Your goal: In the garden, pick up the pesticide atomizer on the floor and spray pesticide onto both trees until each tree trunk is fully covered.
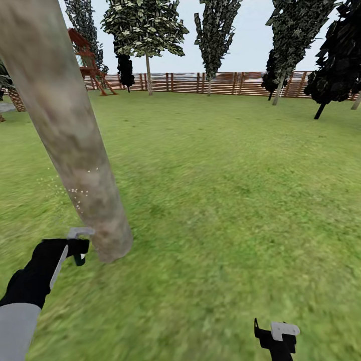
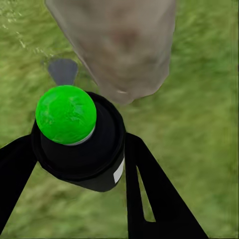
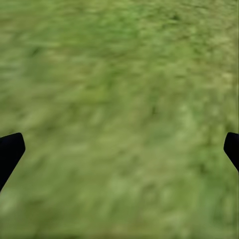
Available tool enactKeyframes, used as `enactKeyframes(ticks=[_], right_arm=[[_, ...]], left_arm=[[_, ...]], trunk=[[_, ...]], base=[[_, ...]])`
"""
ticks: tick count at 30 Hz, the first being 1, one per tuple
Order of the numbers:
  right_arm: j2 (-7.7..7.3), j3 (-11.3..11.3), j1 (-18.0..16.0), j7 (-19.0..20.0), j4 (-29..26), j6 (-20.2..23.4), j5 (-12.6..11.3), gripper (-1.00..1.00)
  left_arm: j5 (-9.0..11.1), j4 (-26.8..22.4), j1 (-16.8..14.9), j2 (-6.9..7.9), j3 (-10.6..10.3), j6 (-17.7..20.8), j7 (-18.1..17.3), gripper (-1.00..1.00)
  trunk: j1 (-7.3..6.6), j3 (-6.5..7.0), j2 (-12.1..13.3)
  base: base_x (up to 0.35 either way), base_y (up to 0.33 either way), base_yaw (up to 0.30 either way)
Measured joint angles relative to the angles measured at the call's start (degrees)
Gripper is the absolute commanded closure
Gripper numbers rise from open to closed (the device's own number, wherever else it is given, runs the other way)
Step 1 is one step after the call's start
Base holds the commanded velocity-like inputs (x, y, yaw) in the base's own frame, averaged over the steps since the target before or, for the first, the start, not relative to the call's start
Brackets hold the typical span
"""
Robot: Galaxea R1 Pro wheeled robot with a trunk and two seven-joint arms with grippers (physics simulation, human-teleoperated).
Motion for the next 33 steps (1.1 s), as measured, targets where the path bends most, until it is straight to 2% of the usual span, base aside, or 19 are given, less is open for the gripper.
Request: enactKeyframes(ticks=[1,2,5,7,9,10,13,15,17,20,28,33], right_arm=[[-0.05,0.00,0.00,0.00,0.00,0.00,0.00,-1.00],[-0.06,0.01,0.00,-0.10,-0.04,0.00,0.01,-1.00],[-0.06,0.01,0.00,-0.16,-0.01,0.00,0.01,-1.00],[-0.06,0.01,0.00,-0.17,0.00,0.00,0.01,-1.00],[-0.06,0.02,0.00,-0.16,0.00,0.00,0.01,-1.00],[-0.06,0.01,0.00,-0.17,-0.01,0.00,0.01,-1.00],[-0.06,0.01,0.00,-0.17,-0.03,0.00,0.01,-1.00],[-0.06,0.01,0.00,-0.18,-0.04,0.00,0.01,-1.00],[-0.02,0.01,0.00,-0.14,-0.01,0.00,0.01,-1.00],[-0.04,0.01,0.00,-0.14,0.00,0.00,0.01,-1.00],[0.02,0.01,0.00,-0.14,0.00,0.00,0.01,-1.00],[0.02,0.03,0.00,-0.07,0.00,0.00,0.01,-1.00]], left_arm=[[-0.05,0.30,0.22,-0.72,-0.24,-0.13,0.00,1.00],[-0.78,0.51,0.30,-0.59,-0.07,-0.20,0.02,1.00],[-0.71,0.64,1.61,-0.63,-0.37,-0.49,0.21,1.00],[-0.48,0.67,2.26,-1.61,-0.80,-2.69,0.60,1.00],[-0.65,0.71,2.36,-1.86,-0.68,-3.42,0.59,1.00],[-0.85,0.85,2.38,-1.63,-0.41,-3.58,0.57,1.00],[-1.39,2.77,2.41,-0.70,2.92,-5.91,0.66,1.00],[-1.40,4.61,2.50,-0.60,3.56,-7.67,0.74,1.00],[-1.17,9.04,2.74,-1.36,3.43,-10.01,0.79,1.00],[-1.32,11.80,2.82,-2.47,3.61,-13.72,0.80,1.00],[-1.64,14.40,3.73,-2.06,4.01,-14.67,0.95,1.00],[-1.32,14.54,7.75,-1.66,5.04,-15.16,3.12,1.00]], trunk=[[0.00,0.00,0.00],[0.00,0.00,0.00],[0.00,0.00,0.00],[0.00,0.00,0.00],[0.00,0.00,0.00],[0.00,0.00,0.00],[0.00,0.00,0.00],[0.00,0.00,0.00],[0.00,0.00,0.00],[0.00,0.00,0.00],[0.00,0.00,0.00],[0.00,0.00,0.00]], base=[[-0.145,0.000,0.000],[-0.215,-0.017,0.000],[-0.191,-0.149,0.000],[-0.029,-0.244,0.000],[-0.008,-0.100,0.000],[-0.002,-0.028,0.000],[-0.001,-0.008,0.000],[0.000,-0.001,0.000],[0.000,0.000,0.000],[0.144,0.030,0.000],[0.287,0.106,0.000],[0.027,0.010,0.006]])
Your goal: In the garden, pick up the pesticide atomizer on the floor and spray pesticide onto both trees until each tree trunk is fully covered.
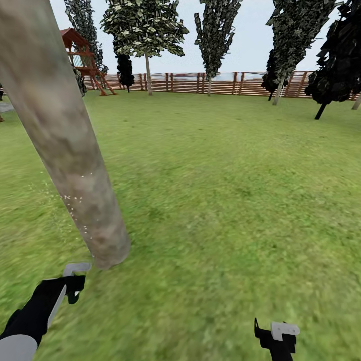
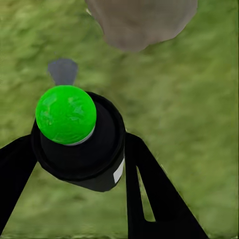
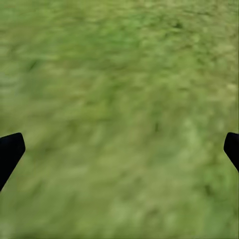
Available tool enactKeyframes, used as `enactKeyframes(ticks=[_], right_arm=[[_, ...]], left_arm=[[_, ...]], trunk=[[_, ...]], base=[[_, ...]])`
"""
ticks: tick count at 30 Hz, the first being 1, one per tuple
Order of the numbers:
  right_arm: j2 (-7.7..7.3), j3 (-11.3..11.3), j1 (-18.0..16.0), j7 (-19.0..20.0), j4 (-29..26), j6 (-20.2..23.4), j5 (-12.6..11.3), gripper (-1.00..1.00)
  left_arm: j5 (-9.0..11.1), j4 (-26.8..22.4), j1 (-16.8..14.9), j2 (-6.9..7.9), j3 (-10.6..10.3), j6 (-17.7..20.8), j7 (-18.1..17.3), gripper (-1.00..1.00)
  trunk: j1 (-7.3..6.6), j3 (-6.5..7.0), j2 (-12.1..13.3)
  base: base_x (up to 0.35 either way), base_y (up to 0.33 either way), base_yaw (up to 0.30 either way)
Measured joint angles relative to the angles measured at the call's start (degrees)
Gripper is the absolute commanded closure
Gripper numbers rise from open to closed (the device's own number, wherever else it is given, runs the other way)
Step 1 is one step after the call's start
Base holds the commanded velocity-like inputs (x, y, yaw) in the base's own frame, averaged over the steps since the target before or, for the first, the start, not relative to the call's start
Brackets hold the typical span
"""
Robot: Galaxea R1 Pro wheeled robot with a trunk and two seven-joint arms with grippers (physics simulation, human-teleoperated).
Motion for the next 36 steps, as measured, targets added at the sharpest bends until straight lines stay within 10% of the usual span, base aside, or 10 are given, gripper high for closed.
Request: enactKeyframes(ticks=[4,36], right_arm=[[0.04,-0.02,0.00,0.02,0.00,0.00,0.00,-1.00],[0.27,0.06,0.00,-0.05,0.00,0.00,0.00,-1.00]], left_arm=[[0.25,2.20,2.80,-0.72,1.80,-5.41,0.35,1.00],[0.21,6.49,3.32,-5.06,1.91,-13.18,2.77,1.00]], trunk=[[0.00,0.00,0.00],[0.00,0.01,0.00]], base=[[0.001,0.000,0.206],[0.135,-0.182,0.121]])
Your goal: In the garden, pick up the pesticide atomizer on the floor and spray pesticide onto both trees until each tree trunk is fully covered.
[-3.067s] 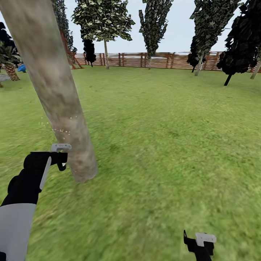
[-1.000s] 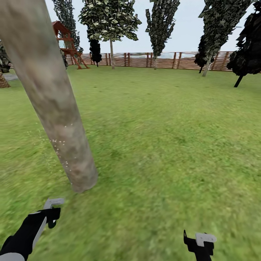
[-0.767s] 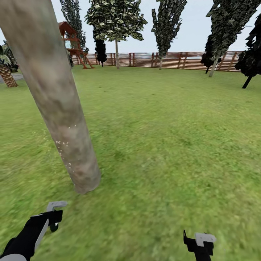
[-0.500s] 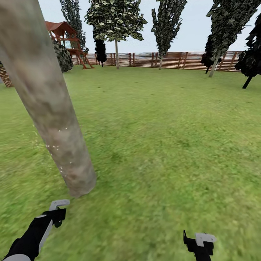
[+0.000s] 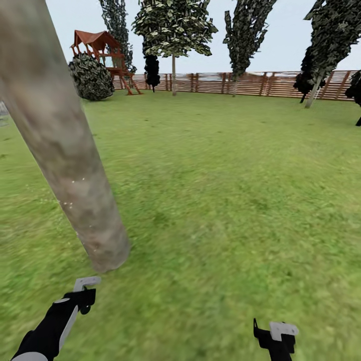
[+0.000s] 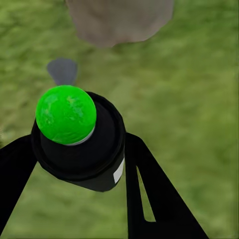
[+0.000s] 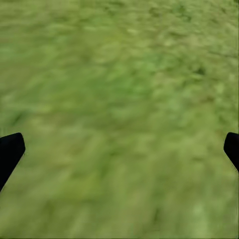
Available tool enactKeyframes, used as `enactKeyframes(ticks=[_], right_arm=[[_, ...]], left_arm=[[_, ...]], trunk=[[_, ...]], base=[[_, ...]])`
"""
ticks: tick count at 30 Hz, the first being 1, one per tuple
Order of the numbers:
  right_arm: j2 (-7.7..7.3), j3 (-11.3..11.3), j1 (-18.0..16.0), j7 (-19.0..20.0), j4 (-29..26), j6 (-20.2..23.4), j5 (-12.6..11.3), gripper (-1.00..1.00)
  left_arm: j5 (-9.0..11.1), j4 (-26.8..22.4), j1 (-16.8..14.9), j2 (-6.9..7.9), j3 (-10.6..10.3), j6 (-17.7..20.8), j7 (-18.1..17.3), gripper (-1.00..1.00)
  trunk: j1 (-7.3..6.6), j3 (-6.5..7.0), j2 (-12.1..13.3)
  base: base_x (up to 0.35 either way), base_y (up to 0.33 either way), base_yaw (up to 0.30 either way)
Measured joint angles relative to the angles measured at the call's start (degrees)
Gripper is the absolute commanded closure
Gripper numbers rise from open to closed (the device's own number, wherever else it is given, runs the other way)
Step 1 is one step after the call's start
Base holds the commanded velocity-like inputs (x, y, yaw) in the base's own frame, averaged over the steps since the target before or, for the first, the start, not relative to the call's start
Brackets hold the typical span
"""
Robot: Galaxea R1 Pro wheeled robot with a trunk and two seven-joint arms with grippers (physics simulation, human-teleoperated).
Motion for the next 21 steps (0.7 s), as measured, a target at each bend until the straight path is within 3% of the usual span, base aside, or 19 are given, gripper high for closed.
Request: enactKeyframes(ticks=[3,15,21], right_arm=[[0.00,0.00,0.00,-0.01,0.00,0.00,0.00,-1.00],[-0.27,-0.08,0.00,-0.06,0.00,0.00,0.00,-1.00],[-0.14,-0.07,0.00,-0.06,0.00,0.00,0.00,-1.00]], left_arm=[[0.02,0.47,0.01,-0.03,0.04,-2.22,0.00,1.00],[0.09,0.64,0.01,-0.09,0.04,-2.45,0.00,1.00],[0.09,0.64,0.02,0.00,0.04,-2.45,0.00,1.00]], trunk=[[0.00,0.00,0.00],[0.00,0.00,0.00],[0.00,0.00,0.00]], base=[[0.048,-0.263,0.189],[0.002,-0.275,0.010],[0.000,-0.275,0.221]])
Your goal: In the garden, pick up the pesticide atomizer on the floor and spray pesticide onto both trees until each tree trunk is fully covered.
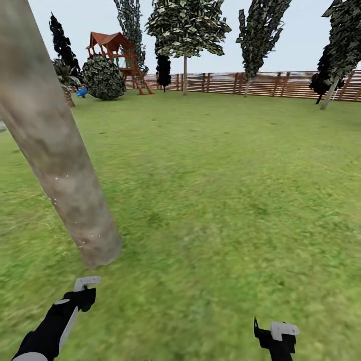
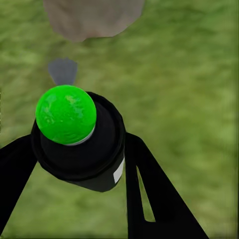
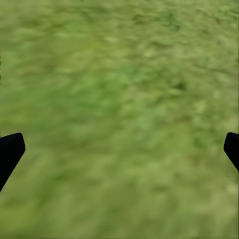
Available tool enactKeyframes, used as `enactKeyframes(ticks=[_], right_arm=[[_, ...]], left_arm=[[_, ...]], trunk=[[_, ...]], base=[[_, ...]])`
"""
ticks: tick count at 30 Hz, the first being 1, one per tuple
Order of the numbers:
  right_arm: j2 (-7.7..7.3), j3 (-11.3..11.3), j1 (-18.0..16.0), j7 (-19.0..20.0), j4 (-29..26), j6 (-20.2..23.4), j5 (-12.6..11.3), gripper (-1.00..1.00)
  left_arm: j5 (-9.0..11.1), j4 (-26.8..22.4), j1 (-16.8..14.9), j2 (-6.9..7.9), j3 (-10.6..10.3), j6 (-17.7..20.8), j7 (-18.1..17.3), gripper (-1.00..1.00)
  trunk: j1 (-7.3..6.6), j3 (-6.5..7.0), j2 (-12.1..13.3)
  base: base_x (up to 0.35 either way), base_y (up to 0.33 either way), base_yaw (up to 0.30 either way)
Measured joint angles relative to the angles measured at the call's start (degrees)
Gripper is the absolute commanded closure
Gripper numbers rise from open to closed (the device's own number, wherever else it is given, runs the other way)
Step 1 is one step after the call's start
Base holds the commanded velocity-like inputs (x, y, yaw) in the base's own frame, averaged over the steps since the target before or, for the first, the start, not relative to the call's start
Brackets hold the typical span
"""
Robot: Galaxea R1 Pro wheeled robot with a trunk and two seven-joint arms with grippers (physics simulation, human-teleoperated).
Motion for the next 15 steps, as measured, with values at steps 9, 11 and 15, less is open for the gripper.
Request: enactKeyframes(ticks=[9,11,15], right_arm=[[0.04,-0.01,0.00,0.00,0.00,0.00,0.00,-1.00],[0.04,0.00,0.00,0.00,0.00,0.00,0.00,-1.00],[0.04,0.01,0.00,0.00,0.00,0.00,0.00,-1.00]], left_arm=[[0.00,0.00,-0.01,-0.06,0.00,0.03,0.00,1.00],[0.00,0.00,0.00,-0.08,0.00,0.01,0.00,1.00],[0.02,0.00,0.00,-0.08,0.00,0.00,0.00,1.00]], trunk=[[0.00,0.00,0.00],[0.00,0.00,0.00],[0.00,0.00,0.00]], base=[[0.178,-0.215,0.207],[0.281,-0.155,0.013],[0.246,-0.181,0.015]])
